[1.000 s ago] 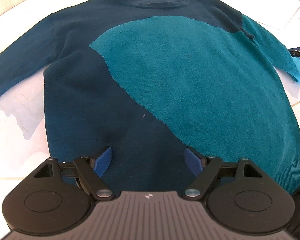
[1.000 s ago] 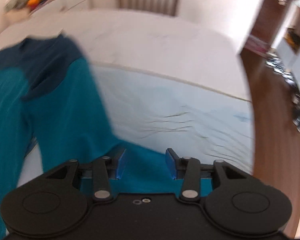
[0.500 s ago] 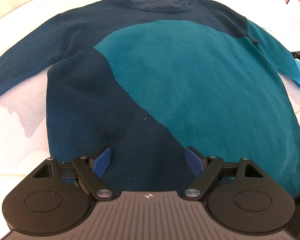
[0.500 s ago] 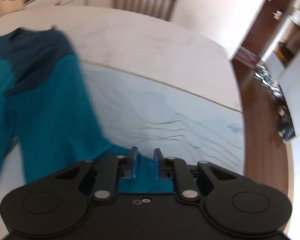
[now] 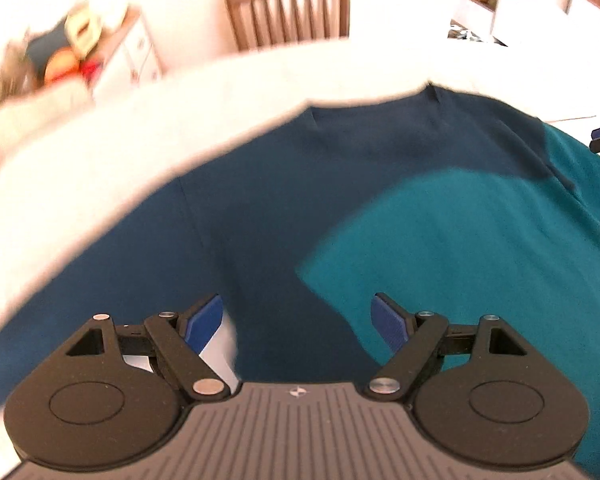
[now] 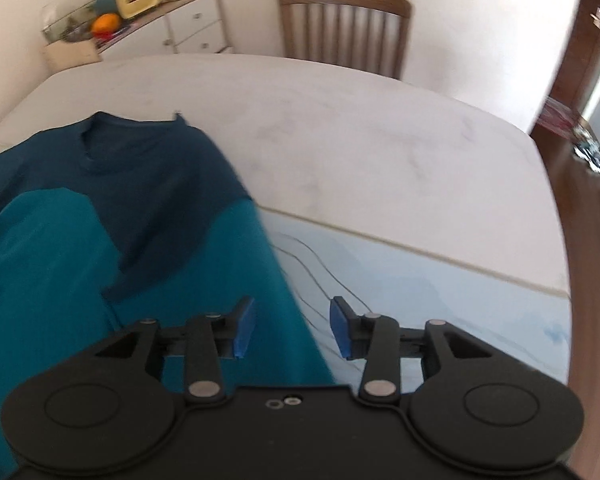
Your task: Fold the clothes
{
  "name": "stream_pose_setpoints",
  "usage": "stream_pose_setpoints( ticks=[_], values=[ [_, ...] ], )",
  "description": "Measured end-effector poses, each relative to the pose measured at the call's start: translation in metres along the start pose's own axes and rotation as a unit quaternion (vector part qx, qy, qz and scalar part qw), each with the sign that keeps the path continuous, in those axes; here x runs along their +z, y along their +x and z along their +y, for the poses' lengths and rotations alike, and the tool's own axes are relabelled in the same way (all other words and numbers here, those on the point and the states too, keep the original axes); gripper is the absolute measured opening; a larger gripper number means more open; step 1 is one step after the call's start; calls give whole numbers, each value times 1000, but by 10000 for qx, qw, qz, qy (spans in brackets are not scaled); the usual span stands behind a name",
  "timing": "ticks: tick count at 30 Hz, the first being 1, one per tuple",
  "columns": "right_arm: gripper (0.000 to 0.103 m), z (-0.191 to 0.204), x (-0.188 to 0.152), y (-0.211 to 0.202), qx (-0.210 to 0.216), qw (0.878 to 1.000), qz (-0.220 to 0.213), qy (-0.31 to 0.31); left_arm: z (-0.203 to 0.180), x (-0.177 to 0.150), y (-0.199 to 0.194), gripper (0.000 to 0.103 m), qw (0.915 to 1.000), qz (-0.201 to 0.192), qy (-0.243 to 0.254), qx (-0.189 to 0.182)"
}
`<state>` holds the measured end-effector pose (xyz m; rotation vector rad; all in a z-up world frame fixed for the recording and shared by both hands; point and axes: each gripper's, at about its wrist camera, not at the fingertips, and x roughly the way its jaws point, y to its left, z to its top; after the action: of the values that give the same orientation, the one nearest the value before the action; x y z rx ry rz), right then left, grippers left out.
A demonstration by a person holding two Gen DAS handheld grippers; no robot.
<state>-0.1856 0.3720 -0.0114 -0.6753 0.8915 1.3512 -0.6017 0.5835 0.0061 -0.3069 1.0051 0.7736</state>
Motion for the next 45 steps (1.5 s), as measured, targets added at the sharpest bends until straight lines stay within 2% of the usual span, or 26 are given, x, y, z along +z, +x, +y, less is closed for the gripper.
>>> stream_pose_setpoints(
  ticks=[4,8,15,19,21,29,37,40,42,45],
  values=[
    [103,22,23,18,87,9999,74,-128,15,38,28,81,9989,-217,394,-116],
    [103,41,45,35,48,9999,84,-104,23,65,67,81,9960,-257,730,-440],
    [103,72,83,74,-173,9997,62,-163,27,89,119,81,9900,-179,1027,-948],
    [103,75,95,99,-318,9994,102,29,29,95,132,81,9866,-187,1116,-1173],
    [103,77,98,107,-299,9994,96,126,30,95,135,77,9856,-212,1121,-1246],
    [103,88,111,116,-390,9992,66,-38,39,88,137,76,9867,-378,974,-1246],
    [103,95,156,148,-849,9961,-57,-250,62,91,138,76,9947,-406,728,-605],
    [103,93,172,159,-935,9952,-104,-261,73,91,138,76,9963,-313,611,-513],
    [103,92,176,161,-918,9954,-124,-232,76,91,138,76,9963,-235,538,-620],
    [103,91,172,146,-848,9959,-203,-247,79,91,136,57,9953,-110,431,-859]
  ],
)
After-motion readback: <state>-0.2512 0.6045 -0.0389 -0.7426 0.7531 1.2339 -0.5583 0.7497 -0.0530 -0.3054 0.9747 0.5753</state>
